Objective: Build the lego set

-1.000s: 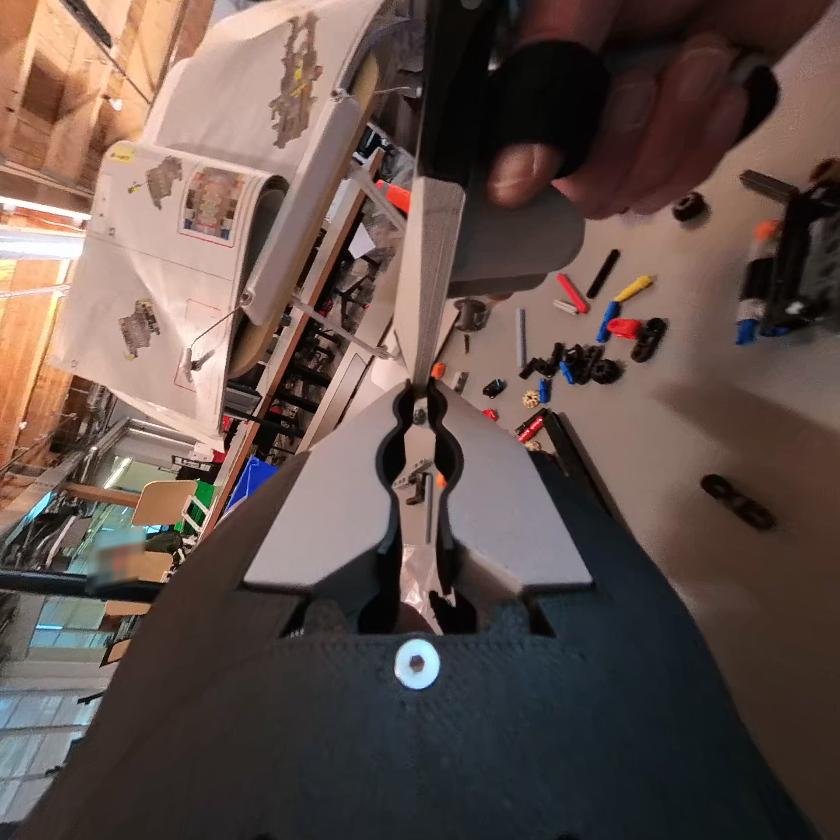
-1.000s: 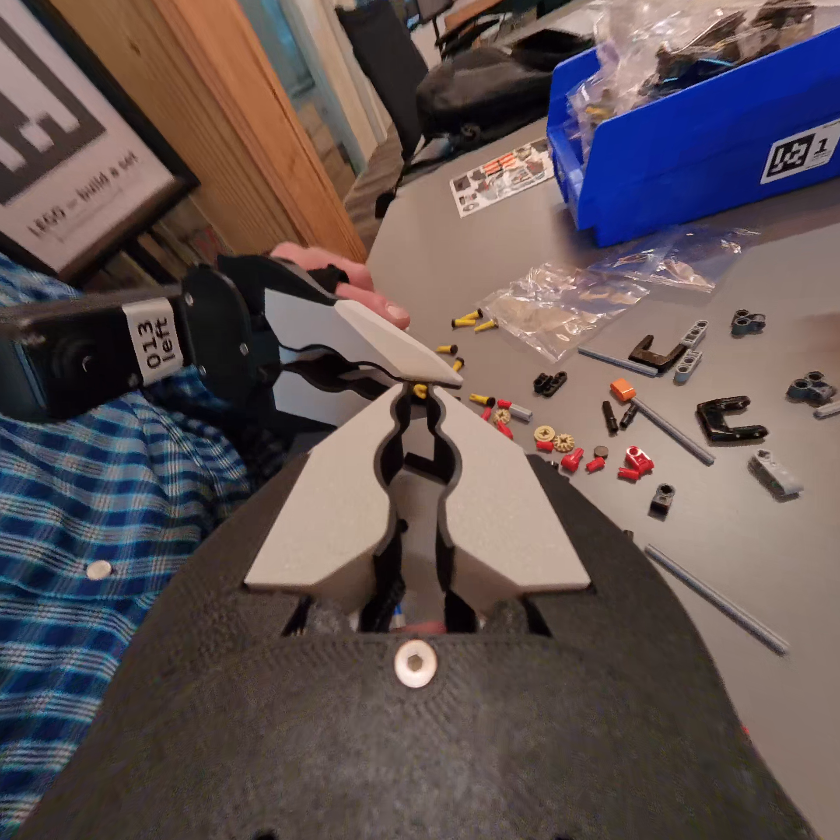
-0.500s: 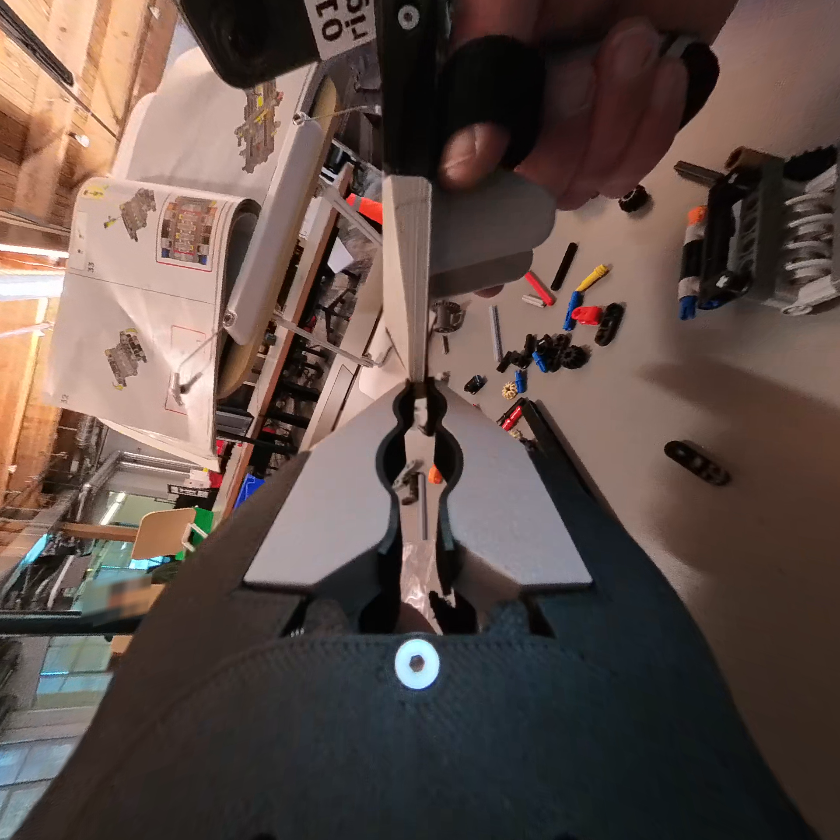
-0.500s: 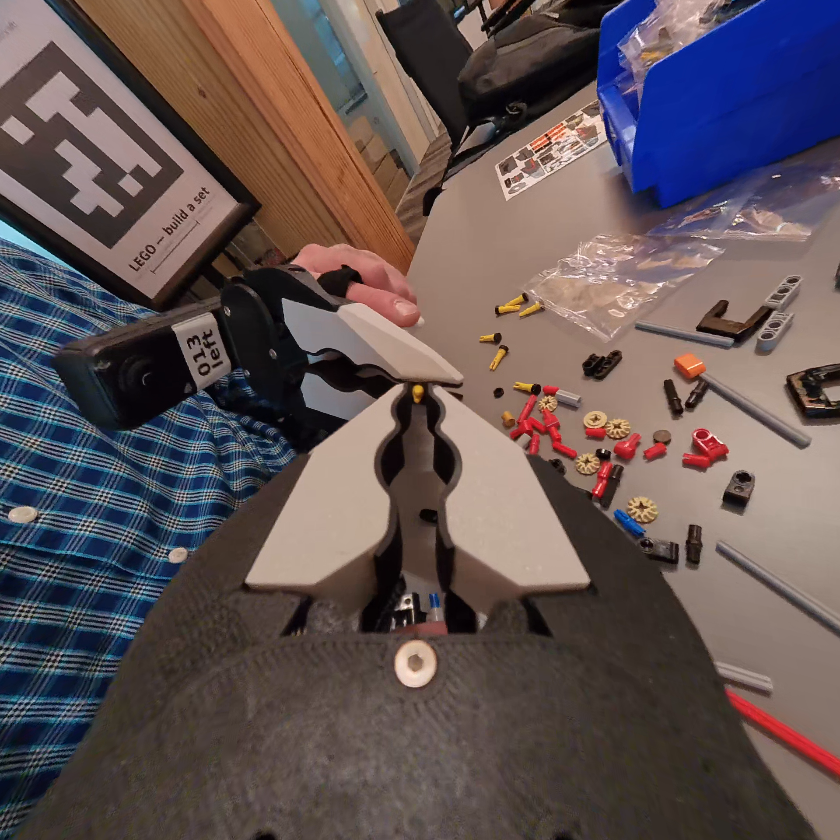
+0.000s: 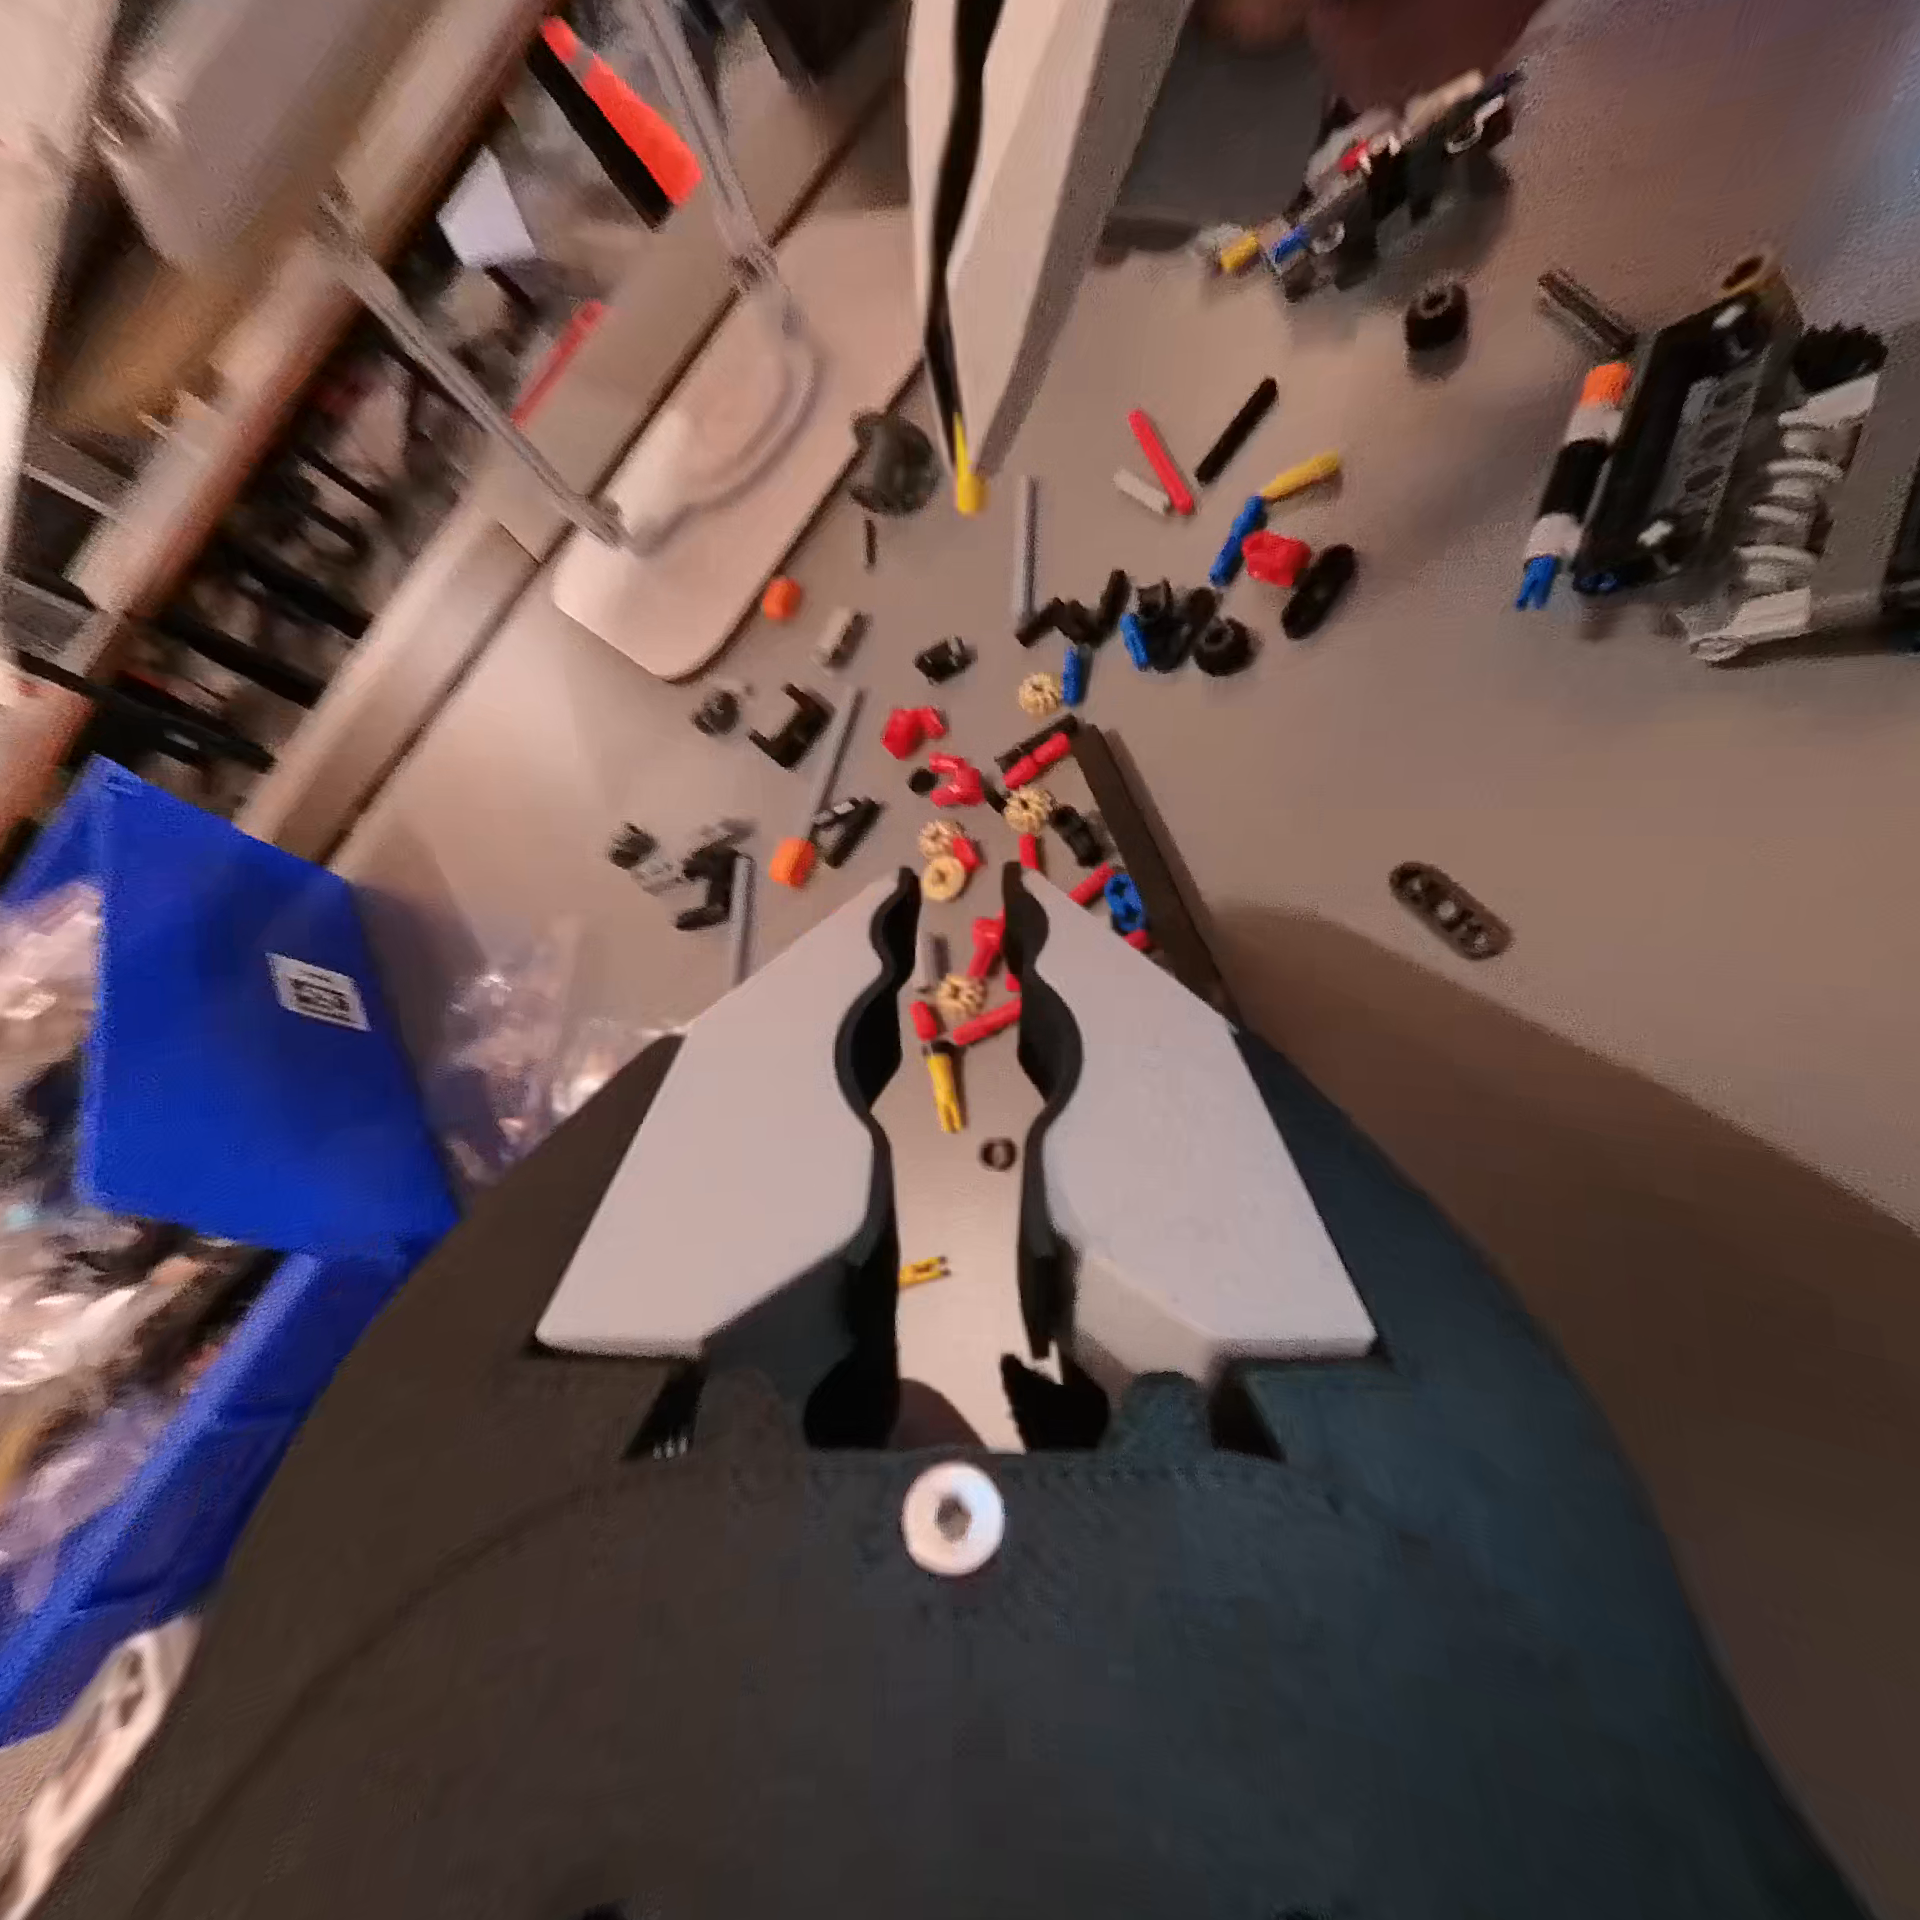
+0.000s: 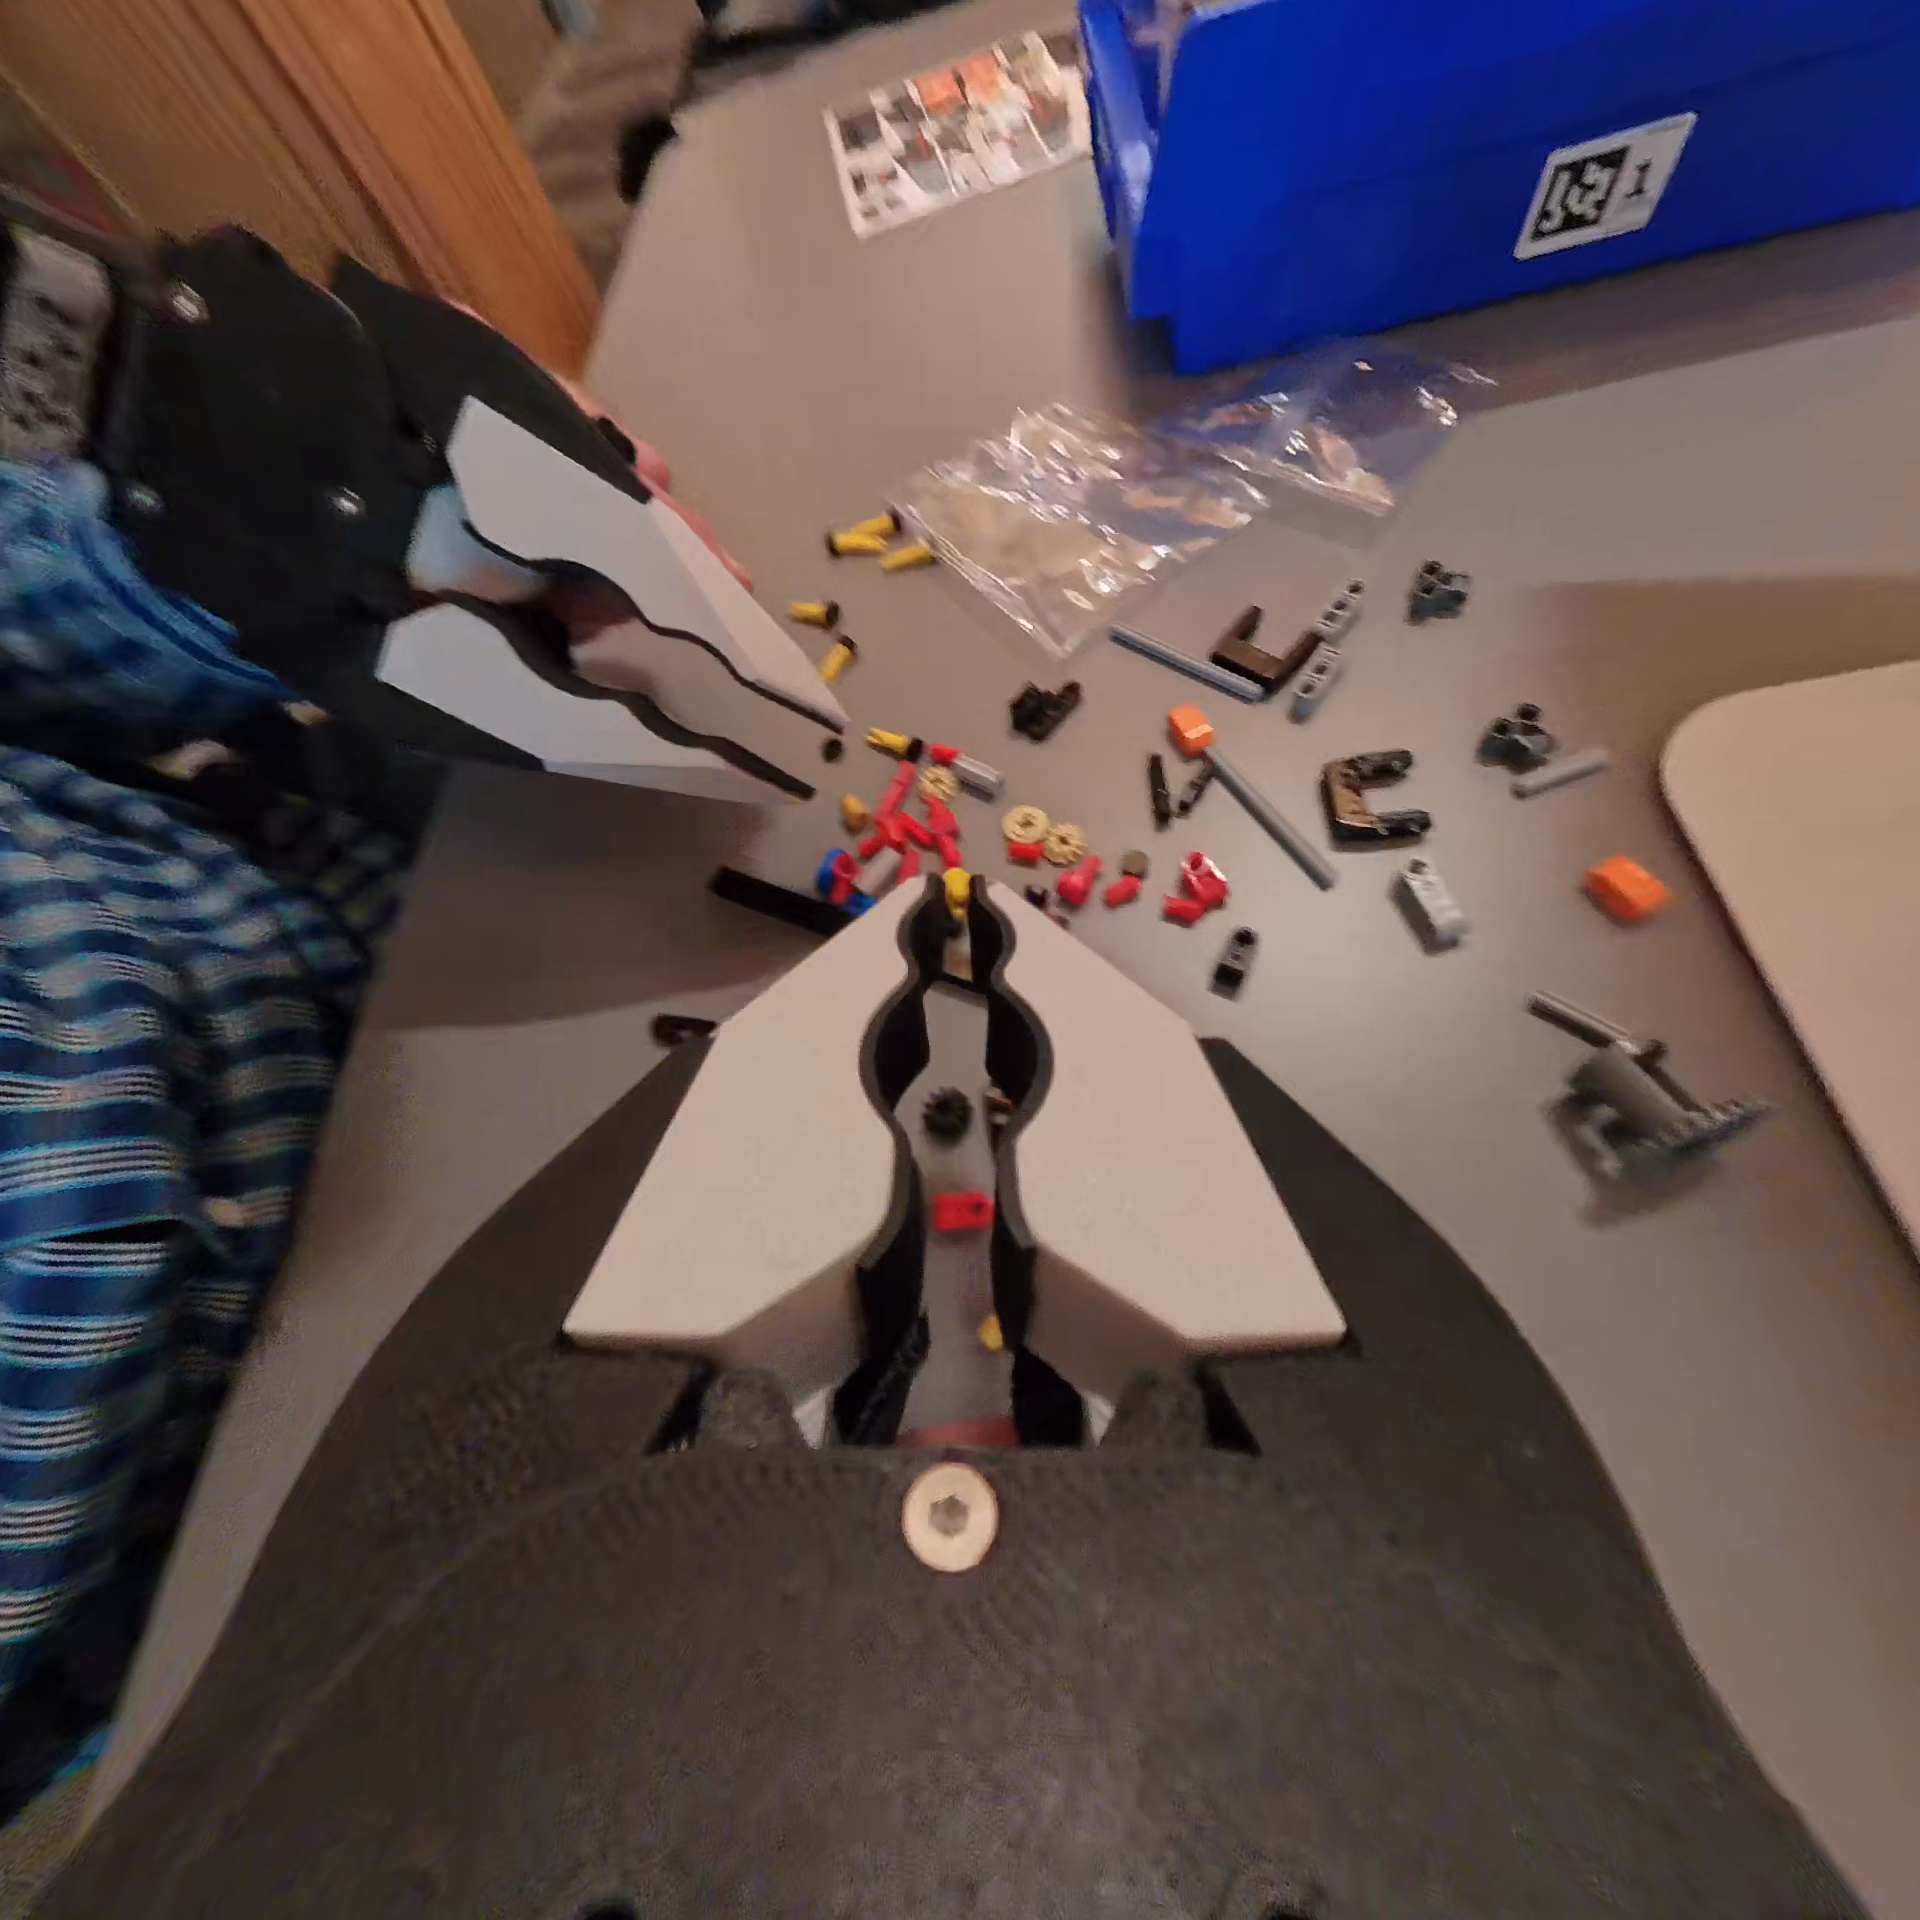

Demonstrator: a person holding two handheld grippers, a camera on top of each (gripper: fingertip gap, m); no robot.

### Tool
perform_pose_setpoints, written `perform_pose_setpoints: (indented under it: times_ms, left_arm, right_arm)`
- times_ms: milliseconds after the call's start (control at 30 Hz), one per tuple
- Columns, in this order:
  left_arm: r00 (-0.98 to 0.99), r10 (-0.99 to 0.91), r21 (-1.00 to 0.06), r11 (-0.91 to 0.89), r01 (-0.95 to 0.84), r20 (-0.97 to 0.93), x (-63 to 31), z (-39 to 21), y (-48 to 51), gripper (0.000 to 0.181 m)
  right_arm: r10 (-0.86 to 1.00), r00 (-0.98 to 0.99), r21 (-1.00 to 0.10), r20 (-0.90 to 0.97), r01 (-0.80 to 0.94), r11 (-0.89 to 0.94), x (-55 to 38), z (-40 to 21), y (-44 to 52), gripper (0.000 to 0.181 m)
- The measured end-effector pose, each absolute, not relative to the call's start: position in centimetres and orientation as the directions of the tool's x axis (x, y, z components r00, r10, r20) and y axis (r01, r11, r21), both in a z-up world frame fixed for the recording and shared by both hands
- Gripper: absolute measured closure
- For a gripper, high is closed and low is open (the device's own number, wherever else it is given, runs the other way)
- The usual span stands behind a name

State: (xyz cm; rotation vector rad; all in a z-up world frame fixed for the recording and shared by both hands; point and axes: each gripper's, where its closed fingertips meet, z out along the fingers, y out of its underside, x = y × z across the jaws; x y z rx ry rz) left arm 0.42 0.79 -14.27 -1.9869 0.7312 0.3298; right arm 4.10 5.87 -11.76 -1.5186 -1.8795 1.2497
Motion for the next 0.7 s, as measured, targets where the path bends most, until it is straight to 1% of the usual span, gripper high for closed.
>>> perform_pose_setpoints:
  times_ms: [100,267,400,467,567,700]
  left_arm:
    - [0.793,-0.409,-0.673,-0.427,-0.604,-0.452,0.9,-16.3,0.9,0.166]
    - [0.817,-0.426,-0.710,-0.427,-0.561,-0.389,1.3,-16.7,2.7,0.171]
    - [0.807,-0.460,-0.699,-0.435,-0.568,-0.369,1.1,-17.1,4.4,0.176]
    - [0.833,-0.457,-0.714,-0.465,-0.524,-0.313,0.8,-17.3,5.2,0.179]
    - [0.859,-0.446,-0.735,-0.489,-0.470,-0.253,0.4,-17.4,6.4,0.178]
    - [0.842,-0.476,-0.693,-0.517,-0.502,-0.255,0.4,-18.5,6.7,0.173]
  right_arm:
    - [0.935,-0.314,-0.813,-0.165,0.580,0.051,3.6,-12.7,6.5,0.180]
    - [0.934,-0.324,-0.786,-0.149,0.612,0.087,2.7,-14.1,6.5,0.180]
    - [0.934,-0.327,-0.778,-0.146,0.621,0.096,2.8,-14.7,6.6,0.180]
    - [0.935,-0.321,-0.779,-0.152,0.621,0.086,2.9,-14.7,6.9,0.180]
    - [0.936,-0.313,-0.782,-0.160,0.619,0.073,2.9,-14.8,7.2,0.180]
    - [0.934,-0.316,-0.784,-0.169,0.617,0.067,3.0,-14.8,7.3,0.179]
